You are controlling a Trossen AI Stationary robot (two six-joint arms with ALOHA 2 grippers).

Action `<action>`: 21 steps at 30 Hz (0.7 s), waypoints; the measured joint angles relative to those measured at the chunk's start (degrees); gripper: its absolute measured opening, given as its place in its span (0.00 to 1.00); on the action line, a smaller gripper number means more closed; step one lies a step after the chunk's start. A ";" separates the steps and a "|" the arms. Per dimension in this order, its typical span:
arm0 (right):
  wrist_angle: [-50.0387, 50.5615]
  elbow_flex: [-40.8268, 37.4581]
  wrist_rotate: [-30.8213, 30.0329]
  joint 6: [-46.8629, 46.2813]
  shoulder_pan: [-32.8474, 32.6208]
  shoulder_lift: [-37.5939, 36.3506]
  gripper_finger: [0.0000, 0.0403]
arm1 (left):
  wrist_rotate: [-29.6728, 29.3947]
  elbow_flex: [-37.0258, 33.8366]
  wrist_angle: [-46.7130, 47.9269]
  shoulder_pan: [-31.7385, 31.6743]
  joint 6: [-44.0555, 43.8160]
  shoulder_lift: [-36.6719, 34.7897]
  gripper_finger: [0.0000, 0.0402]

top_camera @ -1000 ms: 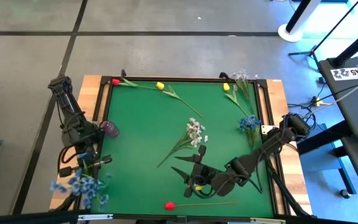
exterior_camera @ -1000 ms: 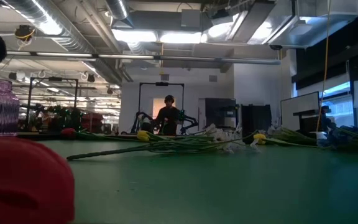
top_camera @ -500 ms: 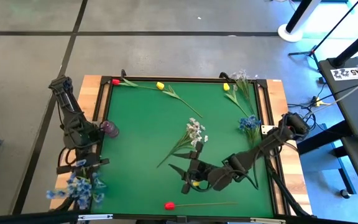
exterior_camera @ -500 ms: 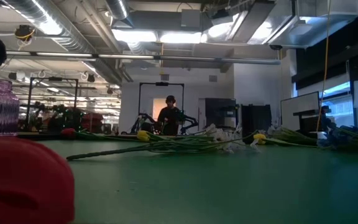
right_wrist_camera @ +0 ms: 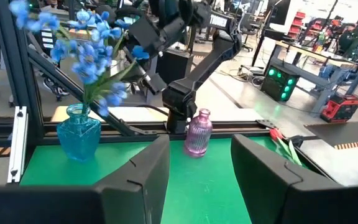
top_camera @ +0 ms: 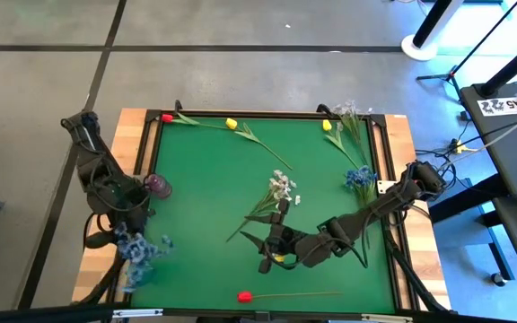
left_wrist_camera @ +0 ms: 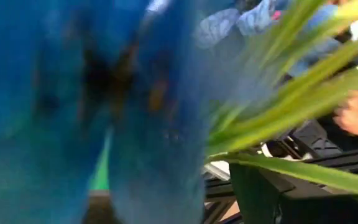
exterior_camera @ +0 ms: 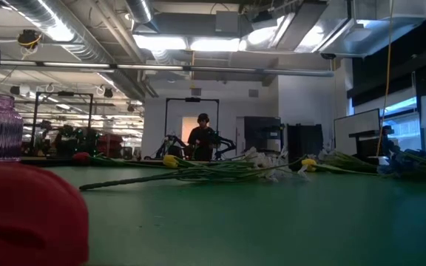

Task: Sort flowers into vase by color
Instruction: Put the bottom blue flowers into the blue vase

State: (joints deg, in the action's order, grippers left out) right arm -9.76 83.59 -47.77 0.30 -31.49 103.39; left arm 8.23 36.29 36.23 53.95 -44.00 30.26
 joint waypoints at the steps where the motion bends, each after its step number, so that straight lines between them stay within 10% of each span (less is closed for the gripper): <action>1: 0.01 0.00 0.01 0.00 -0.04 0.00 0.42 | -0.08 0.37 0.27 0.00 -0.87 0.31 0.31; 21: 1.10 0.00 -0.15 0.23 -0.71 0.00 0.42 | -0.13 0.40 0.39 1.68 -4.75 2.18 0.31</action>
State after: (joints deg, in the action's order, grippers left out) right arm -8.66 83.59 -47.93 0.52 -32.21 103.39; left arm 8.10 36.69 36.62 55.63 -48.75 32.44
